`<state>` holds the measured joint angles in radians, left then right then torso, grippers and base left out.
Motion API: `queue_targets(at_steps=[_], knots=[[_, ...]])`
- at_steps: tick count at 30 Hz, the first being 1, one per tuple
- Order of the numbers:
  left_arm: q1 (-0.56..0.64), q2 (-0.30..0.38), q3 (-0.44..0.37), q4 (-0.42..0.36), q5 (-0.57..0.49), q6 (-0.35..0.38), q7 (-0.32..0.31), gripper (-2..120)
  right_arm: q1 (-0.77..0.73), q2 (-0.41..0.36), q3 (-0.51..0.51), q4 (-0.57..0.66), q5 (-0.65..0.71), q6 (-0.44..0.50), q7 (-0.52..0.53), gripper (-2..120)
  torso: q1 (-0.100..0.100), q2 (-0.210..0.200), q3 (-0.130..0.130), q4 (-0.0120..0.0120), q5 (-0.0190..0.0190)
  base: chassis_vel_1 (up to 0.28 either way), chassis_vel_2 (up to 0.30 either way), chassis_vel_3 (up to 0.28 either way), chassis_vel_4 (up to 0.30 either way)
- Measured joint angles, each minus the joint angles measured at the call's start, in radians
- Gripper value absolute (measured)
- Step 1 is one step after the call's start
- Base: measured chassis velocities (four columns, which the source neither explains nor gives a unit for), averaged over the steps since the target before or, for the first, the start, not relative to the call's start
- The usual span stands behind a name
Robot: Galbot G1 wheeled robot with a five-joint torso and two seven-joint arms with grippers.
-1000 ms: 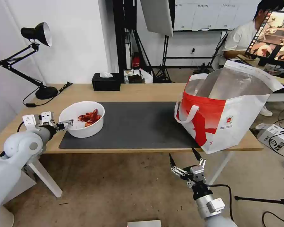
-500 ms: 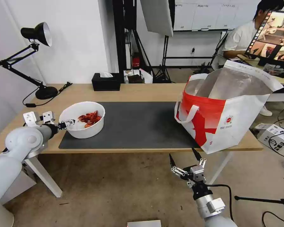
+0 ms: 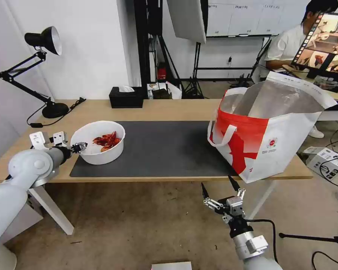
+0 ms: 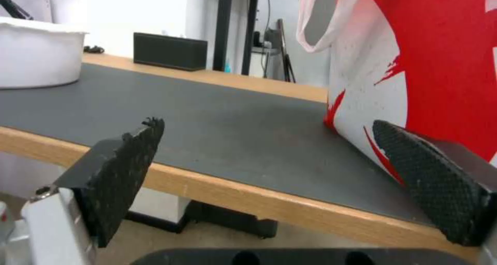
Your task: Pick up the trash from the table and place it into the takeout bag.
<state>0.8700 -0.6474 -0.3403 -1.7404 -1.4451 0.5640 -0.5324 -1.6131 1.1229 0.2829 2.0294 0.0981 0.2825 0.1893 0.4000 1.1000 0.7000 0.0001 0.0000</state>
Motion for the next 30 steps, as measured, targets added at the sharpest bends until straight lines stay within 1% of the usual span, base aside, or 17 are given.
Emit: queue_targets(at_steps=[1,2,3,4,6,7,16,19,20,23,24,27,28,30], knots=[[0.002,0.000,-0.002,-0.006,-0.001,-0.005,0.002,21,0.000,0.000,0.000,0.000,0.000,0.000,0.000,100,0.000,0.000,0.000,0.0000,0.0000,0.000,0.000,0.000,0.000],[0.003,0.000,-0.002,-0.008,-0.001,-0.006,0.002,19,0.000,0.000,0.000,0.000,0.000,0.000,0.000,100,0.000,0.000,0.000,0.0000,0.0000,0.000,0.000,0.000,0.000],[0.004,0.001,-0.005,-0.017,-0.001,-0.013,0.002,13,0.000,0.000,0.000,0.000,0.000,0.000,0.000,100,0.000,0.000,0.000,-0.0001,0.0000,0.000,0.000,0.000,0.000],[0.004,0.001,-0.005,-0.017,-0.001,-0.013,0.002,13,0.000,0.000,0.000,0.000,0.000,0.000,0.000,100,0.000,0.000,0.000,-0.0001,0.0000,0.000,0.000,0.000,0.000],[0.006,0.001,-0.006,-0.031,0.015,-0.026,0.007,3,0.000,0.000,0.000,0.000,0.000,0.000,0.000,100,0.000,0.000,0.000,-0.0001,0.0000,0.000,0.000,0.000,0.000],[0.007,0.001,-0.007,-0.035,0.022,-0.030,0.011,1,0.000,0.000,0.000,0.000,0.000,0.000,0.000,100,0.000,0.000,0.000,-0.0001,0.0000,0.000,0.000,0.000,0.000],[-0.013,0.002,-0.007,-0.092,0.038,-0.070,0.022,0,0.000,0.000,0.000,0.000,0.000,0.000,0.000,100,0.000,0.000,0.000,0.0000,0.0000,0.000,0.000,0.000,0.000],[-0.065,0.007,0.013,-0.138,0.023,-0.093,0.029,0,0.000,0.000,0.000,0.000,0.000,0.000,0.000,100,0.000,0.000,0.000,0.0000,0.0001,0.000,0.000,0.000,0.000],[-0.065,0.007,0.013,-0.138,0.023,-0.093,0.029,0,0.000,0.000,0.000,0.000,0.000,0.000,0.000,100,0.000,0.000,0.000,0.0000,0.0001,0.000,0.000,0.000,0.000],[-0.149,0.003,0.063,-0.174,0.006,-0.110,0.033,0,0.000,0.000,0.000,0.000,0.000,0.000,0.000,100,0.000,0.000,0.000,0.0000,0.0001,0.000,0.000,0.000,0.000],[-0.149,0.003,0.063,-0.174,0.006,-0.110,0.033,0,0.000,0.000,0.000,0.000,0.000,0.000,0.000,100,0.000,0.000,0.000,0.0000,0.0001,0.000,0.000,0.000,0.000],[-0.260,-0.012,0.152,-0.180,0.001,-0.130,0.053,0,0.000,0.000,0.000,0.000,0.000,0.000,0.000,100,0.000,0.000,0.000,-0.0001,0.0000,0.000,0.000,0.000,0.000],[-0.260,-0.012,0.152,-0.180,0.001,-0.130,0.053,0,0.000,0.000,0.000,0.000,0.000,0.000,0.000,100,0.000,0.000,0.000,-0.0001,0.0000,0.000,0.000,0.000,0.000],[-0.345,-0.027,0.215,-0.167,0.008,-0.157,0.099,0,0.000,0.000,0.000,0.000,0.000,0.000,0.000,100,0.000,0.000,0.000,-0.0002,0.0003,0.000,0.000,0.000,0.000]])
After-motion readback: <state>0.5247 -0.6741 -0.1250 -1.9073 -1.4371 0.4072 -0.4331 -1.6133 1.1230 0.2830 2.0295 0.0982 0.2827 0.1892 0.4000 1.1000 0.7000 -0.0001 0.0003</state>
